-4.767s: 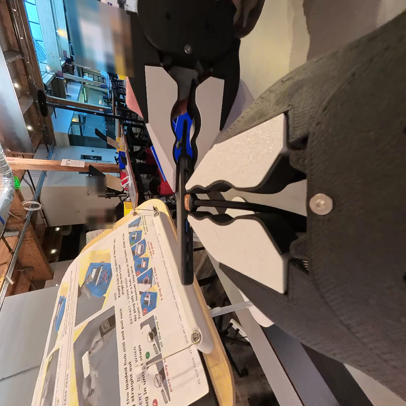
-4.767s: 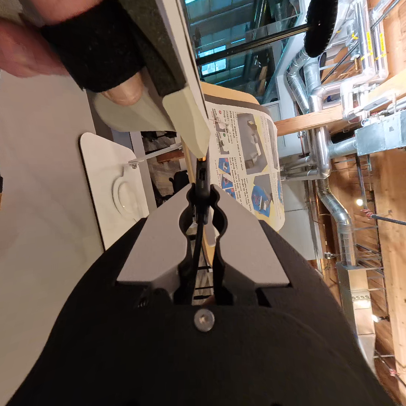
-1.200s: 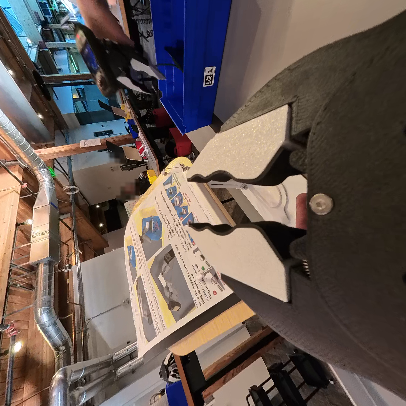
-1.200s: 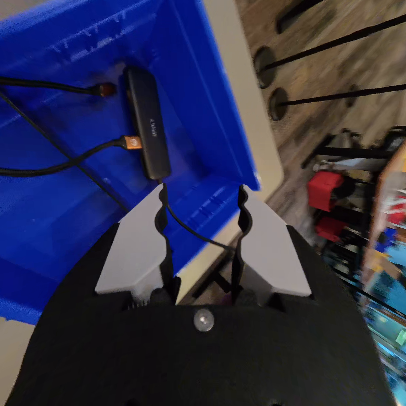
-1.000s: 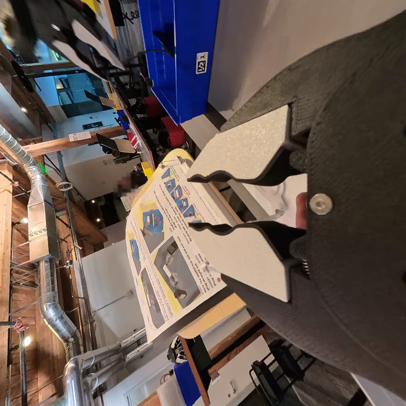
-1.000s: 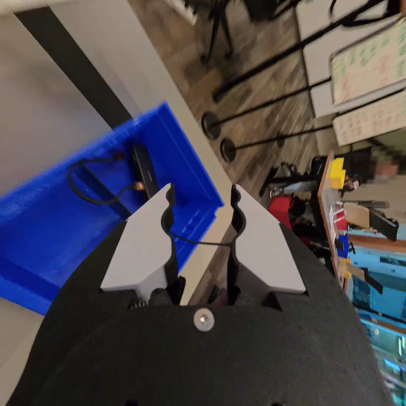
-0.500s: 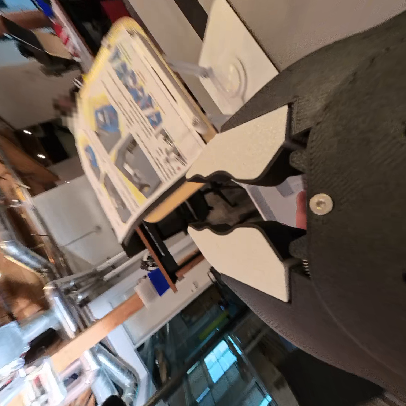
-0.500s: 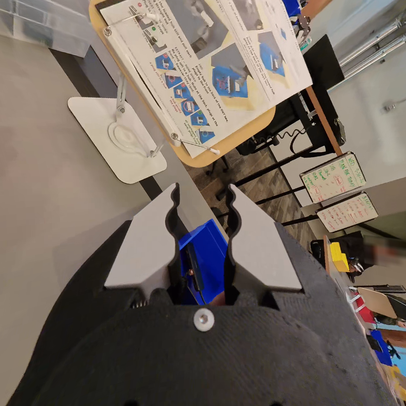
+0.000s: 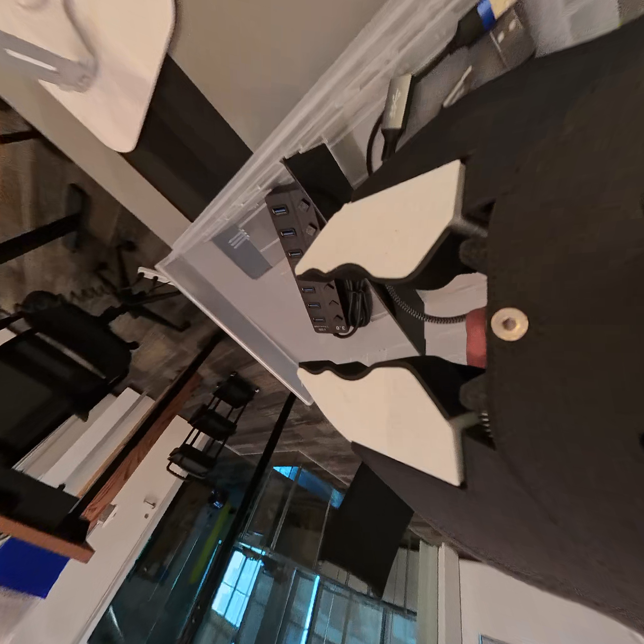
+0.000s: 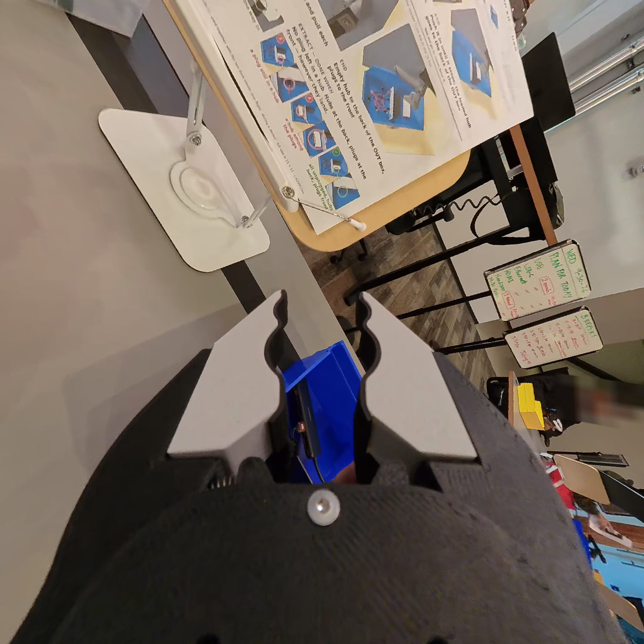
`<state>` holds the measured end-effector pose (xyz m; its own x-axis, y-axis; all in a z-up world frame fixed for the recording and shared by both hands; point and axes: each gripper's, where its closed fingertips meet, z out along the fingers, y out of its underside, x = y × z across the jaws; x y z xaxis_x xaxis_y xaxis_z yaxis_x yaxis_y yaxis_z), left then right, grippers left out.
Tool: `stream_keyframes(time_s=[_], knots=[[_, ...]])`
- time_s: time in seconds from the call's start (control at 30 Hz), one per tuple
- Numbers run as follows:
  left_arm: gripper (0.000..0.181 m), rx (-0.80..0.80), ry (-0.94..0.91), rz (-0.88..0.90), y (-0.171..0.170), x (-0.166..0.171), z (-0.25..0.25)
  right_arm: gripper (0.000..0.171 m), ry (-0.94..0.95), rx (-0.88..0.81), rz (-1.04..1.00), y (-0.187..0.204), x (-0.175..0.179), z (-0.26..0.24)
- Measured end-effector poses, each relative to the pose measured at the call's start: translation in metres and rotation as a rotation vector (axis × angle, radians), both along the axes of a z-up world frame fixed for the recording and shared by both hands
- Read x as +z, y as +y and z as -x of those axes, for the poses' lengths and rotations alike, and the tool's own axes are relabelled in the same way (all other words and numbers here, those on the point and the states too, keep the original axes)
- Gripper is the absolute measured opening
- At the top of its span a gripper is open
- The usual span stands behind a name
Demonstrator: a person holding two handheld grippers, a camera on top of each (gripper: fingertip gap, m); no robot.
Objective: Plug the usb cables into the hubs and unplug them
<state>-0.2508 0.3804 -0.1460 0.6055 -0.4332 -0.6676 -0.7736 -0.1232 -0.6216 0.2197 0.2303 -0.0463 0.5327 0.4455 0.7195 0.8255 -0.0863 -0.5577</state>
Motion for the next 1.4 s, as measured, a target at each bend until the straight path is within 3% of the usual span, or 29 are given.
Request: stream_keyframes(time_s=[0.2, 0.33, 0.57, 0.67, 0.8, 0.9, 1.13, 1.4], knots=[[0.035, -0.158, 0.337, 0.101, 0.040, -0.018, -0.003, 0.037, -0.028, 0.006, 0.036, 0.007, -0.014, 0.000], [0.038, -0.303, 0.513, 0.264, 0.056, -0.038, -0.004, 0.038, -0.042, 0.027, 0.066, 0.012, -0.025, 0.004], [0.076, -0.361, 0.635, 0.640, 0.067, -0.099, 0.016, 0.038, -0.106, 0.053, 0.126, 0.016, -0.048, 0.011], [0.078, -0.392, 0.707, 0.709, 0.068, -0.115, 0.022, 0.037, -0.104, 0.062, 0.132, 0.018, -0.051, 0.012], [0.085, -0.453, 0.708, 0.758, 0.068, -0.127, 0.013, 0.037, -0.109, 0.063, 0.147, 0.021, -0.057, 0.012], [0.071, -0.451, 0.627, 0.796, 0.068, -0.132, 0.001, 0.037, -0.121, 0.066, 0.162, 0.022, -0.063, 0.014], [0.068, -0.459, 0.690, 0.927, 0.062, -0.150, 0.004, 0.037, -0.136, 0.067, 0.169, 0.023, -0.066, 0.015], [0.064, -0.431, 0.670, 0.821, 0.065, -0.144, 0.005, 0.037, -0.131, 0.066, 0.159, 0.022, -0.063, 0.011]])
